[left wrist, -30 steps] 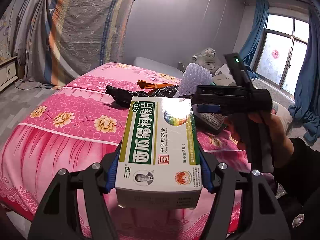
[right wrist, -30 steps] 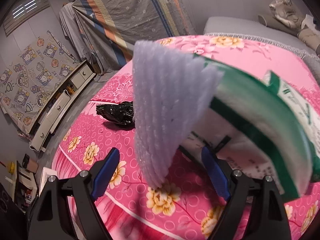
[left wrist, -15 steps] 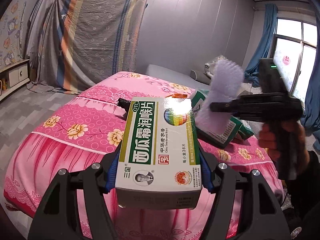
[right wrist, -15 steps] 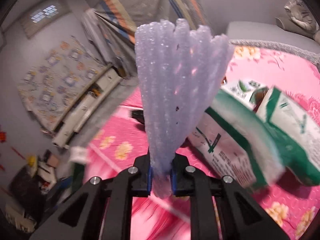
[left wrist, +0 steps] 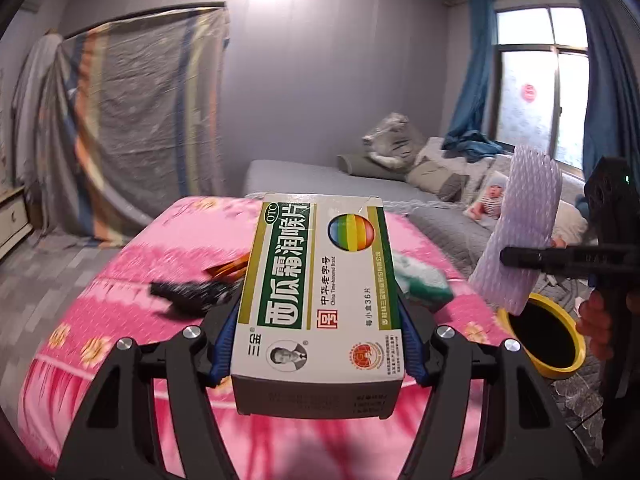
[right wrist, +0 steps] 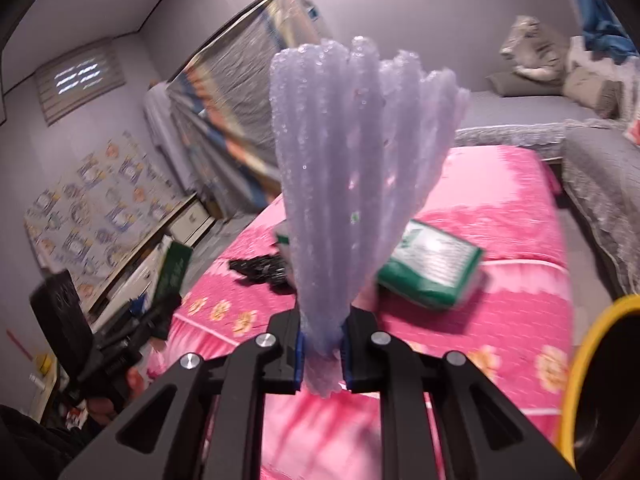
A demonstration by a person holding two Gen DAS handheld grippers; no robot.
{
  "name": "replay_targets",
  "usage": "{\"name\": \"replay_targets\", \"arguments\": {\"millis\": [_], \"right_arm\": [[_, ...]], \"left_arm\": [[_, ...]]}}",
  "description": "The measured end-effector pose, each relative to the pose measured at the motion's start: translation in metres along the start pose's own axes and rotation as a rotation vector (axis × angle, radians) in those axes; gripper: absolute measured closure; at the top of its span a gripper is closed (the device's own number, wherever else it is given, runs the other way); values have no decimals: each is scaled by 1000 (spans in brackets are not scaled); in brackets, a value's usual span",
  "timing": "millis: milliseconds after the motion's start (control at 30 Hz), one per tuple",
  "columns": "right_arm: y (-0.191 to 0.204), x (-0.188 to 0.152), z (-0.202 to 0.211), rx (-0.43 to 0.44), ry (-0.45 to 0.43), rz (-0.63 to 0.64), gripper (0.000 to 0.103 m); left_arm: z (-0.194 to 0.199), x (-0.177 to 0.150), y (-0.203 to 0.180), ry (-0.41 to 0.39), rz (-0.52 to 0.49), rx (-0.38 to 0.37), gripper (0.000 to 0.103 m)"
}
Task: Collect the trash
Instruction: 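Carry the foam net and medicine box to the yellow bin and release both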
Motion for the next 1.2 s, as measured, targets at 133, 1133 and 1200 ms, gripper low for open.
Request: {"name": "replay_targets", "arguments": {"millis": [133, 1133, 1200], "right_arm": [[-24, -7, 38, -74, -74, -17, 90], [-185, -72, 191, -802, -310, -239, 90], [-193, -76, 189, -795, -300, -265, 90]], "left_arm": [[-9, 23, -49, -12, -61, -44, 41], [-128, -8, -362, 185, -340, -430, 41], [-135, -16, -372, 209, -355, -439, 41]]}}
Point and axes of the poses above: each gripper's, at about its wrist camera, not at the fingertips, and z roughly against the way its jaws point, y to its left, x to its top, the point moved 5 cm from there along -z, roughly the way its jaws point, and after that the axes turned 10 degrees about x, right-handed, at the moved point
